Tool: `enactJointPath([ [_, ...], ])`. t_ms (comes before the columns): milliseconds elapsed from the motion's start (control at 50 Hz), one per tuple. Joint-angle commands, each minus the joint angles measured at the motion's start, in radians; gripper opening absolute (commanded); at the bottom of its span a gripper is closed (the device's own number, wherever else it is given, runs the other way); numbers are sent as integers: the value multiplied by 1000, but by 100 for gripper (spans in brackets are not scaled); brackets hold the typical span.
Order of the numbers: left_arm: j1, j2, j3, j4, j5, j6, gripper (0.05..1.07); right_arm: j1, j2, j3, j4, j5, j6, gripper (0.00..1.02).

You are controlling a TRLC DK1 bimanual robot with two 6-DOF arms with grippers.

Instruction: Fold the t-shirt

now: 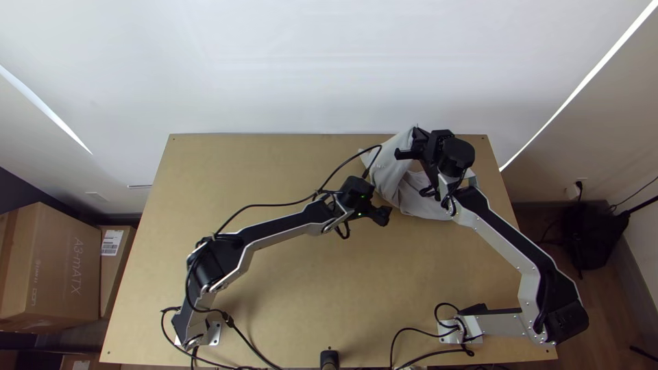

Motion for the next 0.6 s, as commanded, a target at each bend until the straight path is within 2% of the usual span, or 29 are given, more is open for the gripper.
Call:
enactJointPath([
  [0,-11,84,112,1,4,-45,103,-17,-9,-15,31,15,23,2],
  [300,-18,313,399,-80,-15,-79,103,-15,-75,-38,28,15,52,2],
  [360,-18,347,447,-102,-24,-77,100,-14,-104,-52,23,15,52,2],
  [380,-18,353,456,-110,-31,-74,96,-12,-114,-56,21,15,52,2],
  [420,-18,367,479,-125,-54,-66,79,-11,-141,-66,14,15,52,2],
  [460,-18,367,481,-125,-93,-63,53,-9,-167,-79,12,15,53,2],
  [520,-10,364,484,-116,-140,-63,9,-9,-206,-104,9,15,53,2],
  [580,2,351,482,-126,-143,-65,8,-11,-234,-130,9,15,53,2],
])
